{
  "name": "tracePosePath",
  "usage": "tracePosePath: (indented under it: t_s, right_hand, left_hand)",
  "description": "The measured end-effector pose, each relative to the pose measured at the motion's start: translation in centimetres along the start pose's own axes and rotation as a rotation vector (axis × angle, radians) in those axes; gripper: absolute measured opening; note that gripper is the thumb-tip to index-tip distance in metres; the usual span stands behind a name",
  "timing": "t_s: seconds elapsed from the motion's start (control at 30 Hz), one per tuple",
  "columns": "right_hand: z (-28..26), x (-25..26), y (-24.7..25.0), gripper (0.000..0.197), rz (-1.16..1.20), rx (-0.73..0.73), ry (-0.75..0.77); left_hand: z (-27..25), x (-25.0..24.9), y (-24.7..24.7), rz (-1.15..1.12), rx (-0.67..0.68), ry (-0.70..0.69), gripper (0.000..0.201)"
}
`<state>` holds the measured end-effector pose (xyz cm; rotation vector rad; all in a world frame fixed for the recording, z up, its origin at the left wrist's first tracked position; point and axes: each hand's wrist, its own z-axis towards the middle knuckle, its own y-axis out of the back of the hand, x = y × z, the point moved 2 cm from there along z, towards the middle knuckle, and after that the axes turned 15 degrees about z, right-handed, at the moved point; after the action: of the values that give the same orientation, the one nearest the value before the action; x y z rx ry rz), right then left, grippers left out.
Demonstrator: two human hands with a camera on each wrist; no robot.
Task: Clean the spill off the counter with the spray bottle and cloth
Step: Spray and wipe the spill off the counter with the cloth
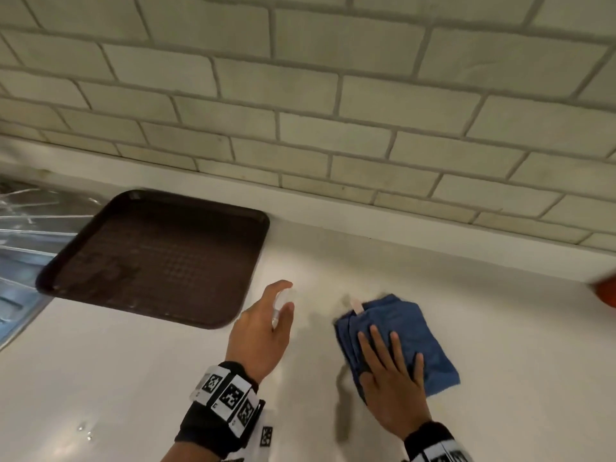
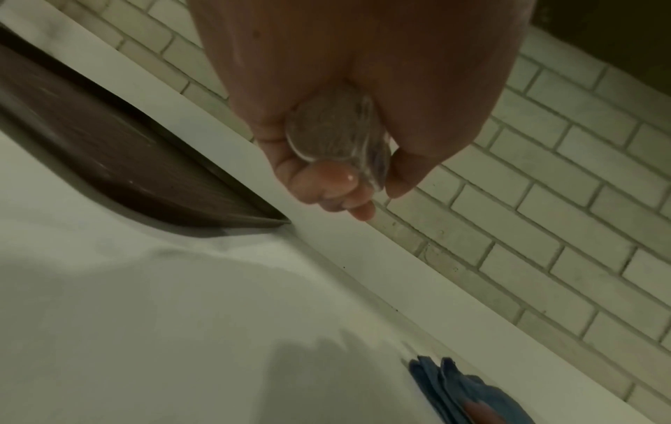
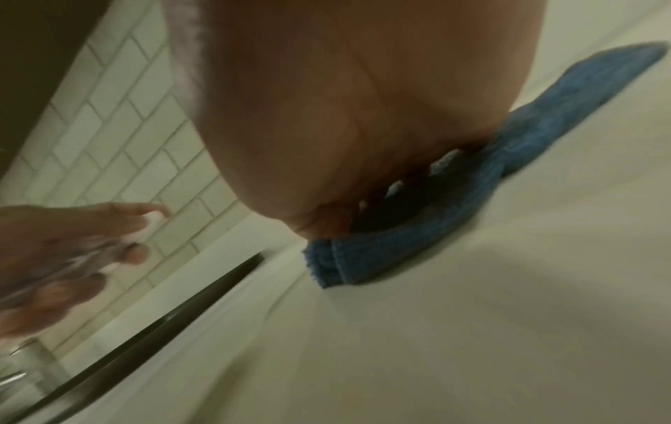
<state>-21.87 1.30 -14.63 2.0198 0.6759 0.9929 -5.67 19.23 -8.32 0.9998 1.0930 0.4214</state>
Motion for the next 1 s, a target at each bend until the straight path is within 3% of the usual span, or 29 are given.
tracePosePath:
  t_s: [0.1, 0.2, 0.3, 0.4, 0.6, 0.73, 0.87, 1.0]
  right_hand:
    - [2.6, -0.3, 1.3, 0.062, 0.031, 0.026, -0.124]
    - [8.8, 0.2, 4.1, 0.059, 0.086, -0.019, -0.180]
    - [13.9, 1.8, 6.7, 0.057, 0.121, -0.014, -0.206]
    - [15.5, 4.5, 6.2, 0.057, 0.095, 0.048, -0.165]
    - [8.9, 10.0, -1.5, 0.062, -0.171, 0.173, 0.182]
    - [1.5, 10.3, -5.2, 0.079, -0.202, 0.180, 0.311]
    - [-2.8, 6.1, -5.9, 0.060, -0.174, 0.124, 0.207]
    - [-2.8, -0.3, -2.4, 0.076, -0.114, 0.046, 0.146]
  left_hand:
    - [0.1, 0.9, 1.0, -0.022, -0.003, 0.001, 0.033]
    - [-0.5, 1.5, 1.7, -0.036, 0.016, 0.003, 0.034]
    - [-1.3, 2.4, 2.5, -0.050, 0.040, -0.007, 0.033]
    - [-2.1, 4.0, 3.2, -0.040, 0.056, 0.010, 0.033]
    - [-3.3, 5.4, 4.4, -0.016, 0.045, 0.057, 0.035]
    - [-4.2, 4.6, 4.8, -0.021, 0.039, 0.043, 0.034]
    - [-5.5, 2.6, 4.3, -0.078, 0.041, 0.065, 0.033]
    - [-7.4, -0.5, 2.5, -0.110, 0.057, 0.058, 0.032]
